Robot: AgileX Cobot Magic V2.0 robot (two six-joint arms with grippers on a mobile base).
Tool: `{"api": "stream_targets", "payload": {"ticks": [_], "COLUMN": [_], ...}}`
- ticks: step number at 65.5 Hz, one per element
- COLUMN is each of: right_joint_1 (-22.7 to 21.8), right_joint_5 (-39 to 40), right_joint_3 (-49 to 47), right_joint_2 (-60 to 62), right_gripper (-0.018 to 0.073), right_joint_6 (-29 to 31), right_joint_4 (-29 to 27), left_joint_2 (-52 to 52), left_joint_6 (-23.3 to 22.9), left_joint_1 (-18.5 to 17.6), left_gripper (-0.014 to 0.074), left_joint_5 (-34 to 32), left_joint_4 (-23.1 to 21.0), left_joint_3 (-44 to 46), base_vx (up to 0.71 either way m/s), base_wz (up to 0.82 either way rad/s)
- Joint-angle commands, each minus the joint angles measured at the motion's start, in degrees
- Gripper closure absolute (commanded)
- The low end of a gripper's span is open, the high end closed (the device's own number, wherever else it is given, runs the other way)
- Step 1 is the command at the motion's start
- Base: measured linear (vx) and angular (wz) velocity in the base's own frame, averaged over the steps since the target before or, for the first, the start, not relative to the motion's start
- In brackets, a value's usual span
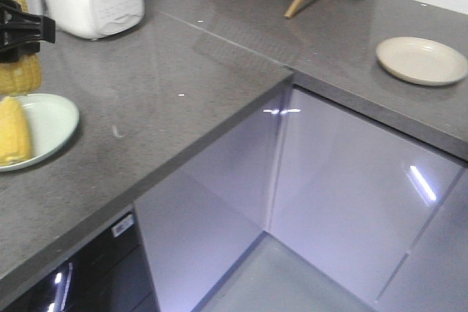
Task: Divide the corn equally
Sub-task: 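Drive the base to the counter with the empty cream and green plates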
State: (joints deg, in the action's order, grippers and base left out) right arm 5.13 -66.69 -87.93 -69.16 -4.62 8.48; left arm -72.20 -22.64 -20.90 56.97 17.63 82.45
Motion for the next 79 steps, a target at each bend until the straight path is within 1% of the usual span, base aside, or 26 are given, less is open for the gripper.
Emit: {"api": "stream_targets", "payload": {"ticks": [1,35,79], "right_joint_1": [-0.3,-0.3,-0.3], "right_joint_5": [3.6,3.6,3.6], "right_joint_3": [-1.2,-1.2,-1.2], "right_joint_2": [1.3,1.3,1.3], "right_gripper": [0.0373,0.0373,0.0373], "right_joint_6": [0.0,0.0,0.0], "right_joint_4": [1.3,1.3,1.3], "left_joint_2": [1.2,1.2,1.2], "left_joint_6": [-0.4,-0.4,-0.4], "left_joint_1": [0.0,0.0,0.0], "left_gripper": [0.0450,0.0450,0.0450], "left_joint_5": [-3.1,-3.1,-3.1], "left_joint_4": [1.1,1.1,1.1], "left_joint_3": [1.5,1.5,1.5], "base_vx": [-0.03,-0.01,0.04], "base_wz": [-0.46,-0.41,-0.32]}}
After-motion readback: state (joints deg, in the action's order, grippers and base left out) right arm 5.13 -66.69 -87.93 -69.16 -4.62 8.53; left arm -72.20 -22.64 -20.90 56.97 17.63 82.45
